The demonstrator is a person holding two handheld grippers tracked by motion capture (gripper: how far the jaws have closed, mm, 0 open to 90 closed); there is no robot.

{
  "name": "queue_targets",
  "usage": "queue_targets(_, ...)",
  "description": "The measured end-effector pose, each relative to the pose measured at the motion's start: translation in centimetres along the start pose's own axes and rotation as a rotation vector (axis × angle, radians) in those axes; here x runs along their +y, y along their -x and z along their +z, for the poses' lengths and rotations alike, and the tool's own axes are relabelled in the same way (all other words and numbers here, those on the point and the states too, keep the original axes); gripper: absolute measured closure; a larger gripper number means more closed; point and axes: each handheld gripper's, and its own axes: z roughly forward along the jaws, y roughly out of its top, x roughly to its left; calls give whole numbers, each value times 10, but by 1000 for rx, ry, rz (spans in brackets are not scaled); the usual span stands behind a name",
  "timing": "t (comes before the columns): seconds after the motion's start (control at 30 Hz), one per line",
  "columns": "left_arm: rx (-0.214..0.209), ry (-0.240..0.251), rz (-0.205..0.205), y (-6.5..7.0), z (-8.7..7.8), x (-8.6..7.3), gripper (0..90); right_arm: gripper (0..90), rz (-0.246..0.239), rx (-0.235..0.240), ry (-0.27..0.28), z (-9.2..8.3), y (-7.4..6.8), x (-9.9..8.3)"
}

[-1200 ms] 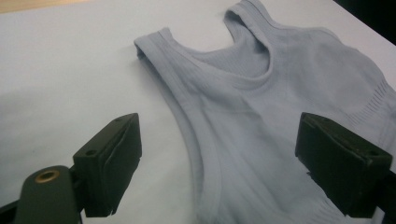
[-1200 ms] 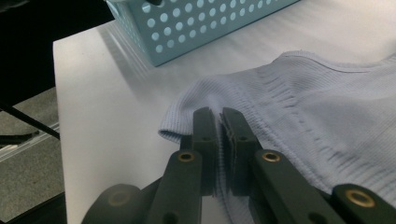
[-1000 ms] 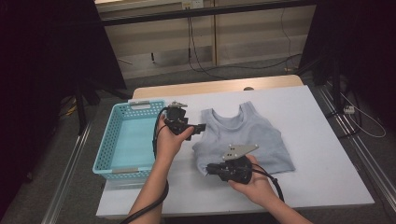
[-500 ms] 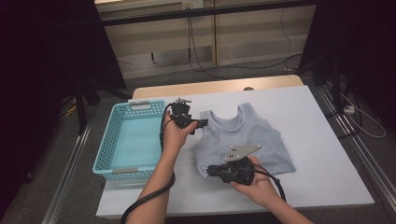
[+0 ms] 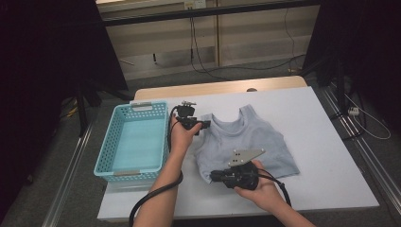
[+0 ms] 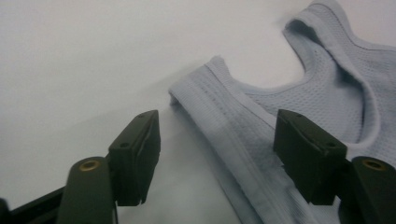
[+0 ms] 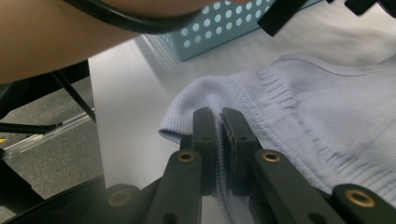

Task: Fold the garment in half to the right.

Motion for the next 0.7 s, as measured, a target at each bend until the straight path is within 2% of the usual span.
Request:
queue_targets(0.07, 5, 5, 9, -2, 5, -1, 375, 854, -4, 0, 2, -1, 0, 0)
queue_targets(0.17, 37, 14, 20, -5, 12, -2, 405, 854, -12, 1, 4, -2, -1, 1)
queue_targets(0.27, 34, 23, 17, -4, 17, -1, 448, 854, -14, 5, 6, -1, 0, 0)
queue_targets(0.4, 16, 2, 9, 2, 26, -1, 477, 854, -16, 7, 5, -1, 0, 0)
queue_targets(0.47, 37, -3, 18, 5, 29, -2, 491, 854, -18, 6, 5, -1, 0, 1)
queue_targets(0.53, 52, -3, 20, 7, 29, -2, 532, 854, -24, 5, 5, -1, 0, 1)
queue_targets(0.6, 18, -27, 6, 7, 28, -1, 597, 854, -29, 3, 5, -1, 0, 1)
queue_targets(0.7, 18, -41, -15, 11, 28, -1, 697, 854, -36, 3, -1, 0, -2, 1)
